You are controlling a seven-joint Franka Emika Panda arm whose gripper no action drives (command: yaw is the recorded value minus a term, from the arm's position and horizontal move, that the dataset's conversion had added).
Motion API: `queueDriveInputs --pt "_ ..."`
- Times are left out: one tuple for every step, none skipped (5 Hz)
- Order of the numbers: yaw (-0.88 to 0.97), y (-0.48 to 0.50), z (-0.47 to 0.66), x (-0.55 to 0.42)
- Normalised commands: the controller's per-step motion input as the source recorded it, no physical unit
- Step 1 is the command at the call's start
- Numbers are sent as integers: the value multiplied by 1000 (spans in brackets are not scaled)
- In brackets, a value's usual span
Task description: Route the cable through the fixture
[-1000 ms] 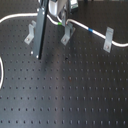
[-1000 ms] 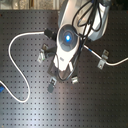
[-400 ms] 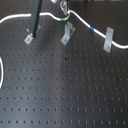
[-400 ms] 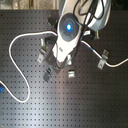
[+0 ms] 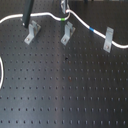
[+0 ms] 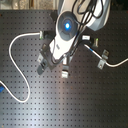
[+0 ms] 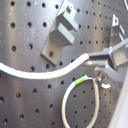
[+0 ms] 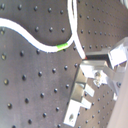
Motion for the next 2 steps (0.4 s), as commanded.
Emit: queueDriveInputs --pt "982 32 -85 40" --pt "991 16 -55 24"
